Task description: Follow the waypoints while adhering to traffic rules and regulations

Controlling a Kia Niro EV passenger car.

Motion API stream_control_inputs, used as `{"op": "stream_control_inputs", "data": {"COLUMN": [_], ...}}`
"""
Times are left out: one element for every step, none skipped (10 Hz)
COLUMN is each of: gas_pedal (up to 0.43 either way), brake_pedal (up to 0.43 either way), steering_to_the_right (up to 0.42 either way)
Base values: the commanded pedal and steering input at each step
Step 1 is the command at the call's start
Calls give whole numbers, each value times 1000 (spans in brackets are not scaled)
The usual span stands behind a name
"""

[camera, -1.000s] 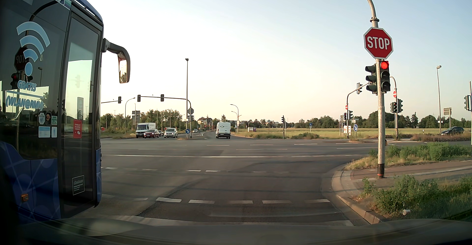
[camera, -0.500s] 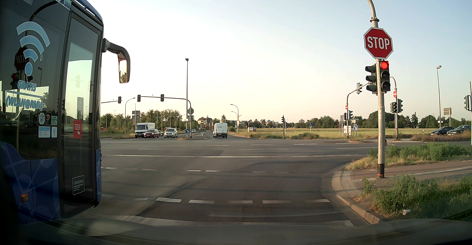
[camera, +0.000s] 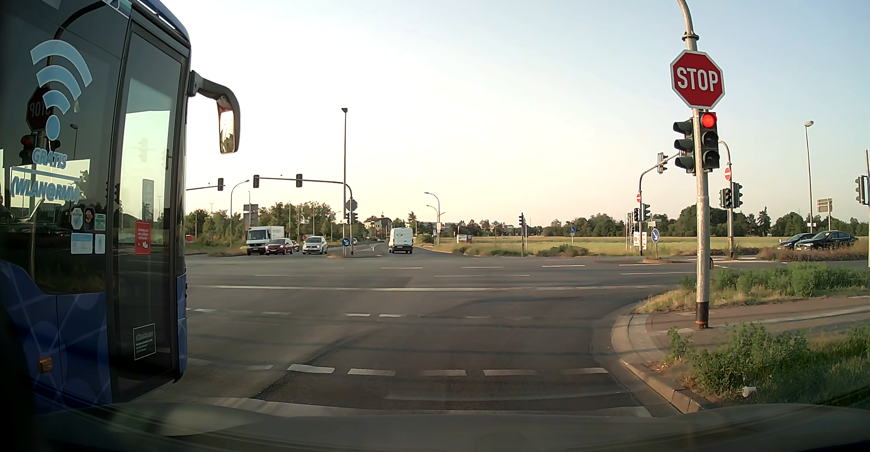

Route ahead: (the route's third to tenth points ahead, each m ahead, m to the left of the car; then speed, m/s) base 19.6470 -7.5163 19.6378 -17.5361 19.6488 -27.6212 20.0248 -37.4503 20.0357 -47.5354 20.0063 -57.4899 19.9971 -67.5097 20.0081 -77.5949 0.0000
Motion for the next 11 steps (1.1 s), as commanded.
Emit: {"op": "stream_control_inputs", "data": {"gas_pedal": [0, 0, 0, 0, 0, 0, 0, 0, 0, 0, 0], "brake_pedal": [335, 335, 335, 341, 348, 372, 402, 415, 421, 421, 427], "steering_to_the_right": [4, 4, 4, 4, 4, 3, 4, 3, 4, 4, 4]}}
